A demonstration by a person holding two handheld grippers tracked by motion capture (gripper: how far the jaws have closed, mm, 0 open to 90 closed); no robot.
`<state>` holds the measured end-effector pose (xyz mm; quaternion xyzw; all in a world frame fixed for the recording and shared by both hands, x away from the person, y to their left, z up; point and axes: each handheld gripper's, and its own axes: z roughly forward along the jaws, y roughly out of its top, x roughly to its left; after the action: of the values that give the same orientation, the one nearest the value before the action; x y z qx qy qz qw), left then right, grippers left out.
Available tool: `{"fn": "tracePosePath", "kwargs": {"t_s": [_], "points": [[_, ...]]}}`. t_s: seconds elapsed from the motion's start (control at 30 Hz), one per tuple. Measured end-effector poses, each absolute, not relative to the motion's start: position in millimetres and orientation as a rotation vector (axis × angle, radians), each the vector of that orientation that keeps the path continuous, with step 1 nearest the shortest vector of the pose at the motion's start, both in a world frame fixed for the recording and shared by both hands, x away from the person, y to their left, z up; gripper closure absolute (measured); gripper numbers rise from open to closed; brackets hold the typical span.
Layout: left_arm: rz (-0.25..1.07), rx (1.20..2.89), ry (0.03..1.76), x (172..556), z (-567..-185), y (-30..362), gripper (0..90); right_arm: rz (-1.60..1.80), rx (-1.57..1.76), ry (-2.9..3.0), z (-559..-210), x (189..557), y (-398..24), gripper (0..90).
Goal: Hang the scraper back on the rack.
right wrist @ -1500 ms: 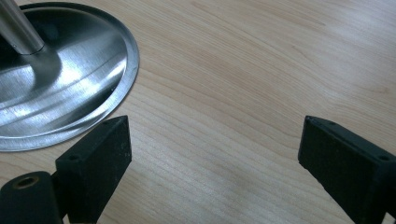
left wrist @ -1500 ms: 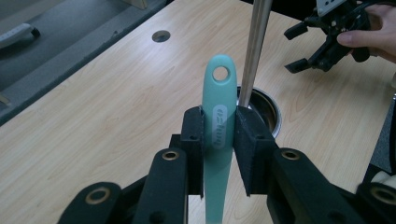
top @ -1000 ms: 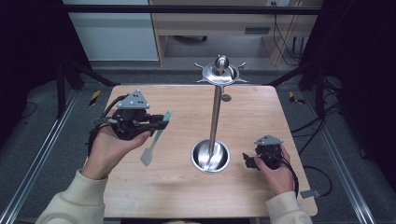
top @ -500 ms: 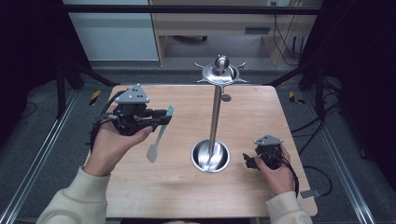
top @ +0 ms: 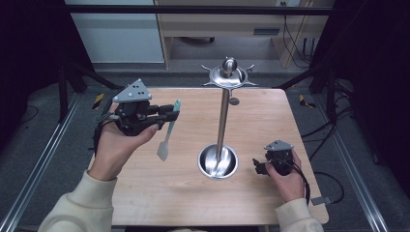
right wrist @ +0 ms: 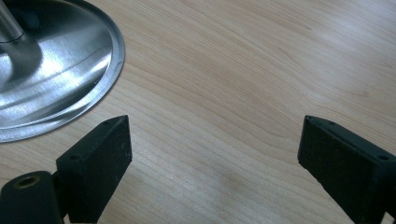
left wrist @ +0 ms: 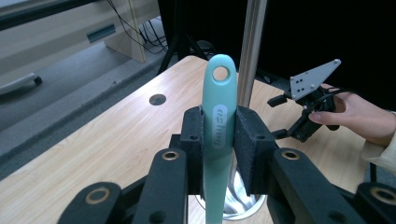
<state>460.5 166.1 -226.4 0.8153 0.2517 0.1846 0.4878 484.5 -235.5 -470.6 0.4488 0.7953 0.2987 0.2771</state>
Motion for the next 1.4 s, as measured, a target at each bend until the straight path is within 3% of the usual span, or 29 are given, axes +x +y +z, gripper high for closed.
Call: {"fn": "tracePosePath", "kwargs": {"t_s": [1.4], "points": [[0.472, 1.832, 0.497, 449.5, -200.5, 135.6, 73.9, 0.848, 1.206, 2.112, -472.3, 483.5, -236.2, 10.0]]}}
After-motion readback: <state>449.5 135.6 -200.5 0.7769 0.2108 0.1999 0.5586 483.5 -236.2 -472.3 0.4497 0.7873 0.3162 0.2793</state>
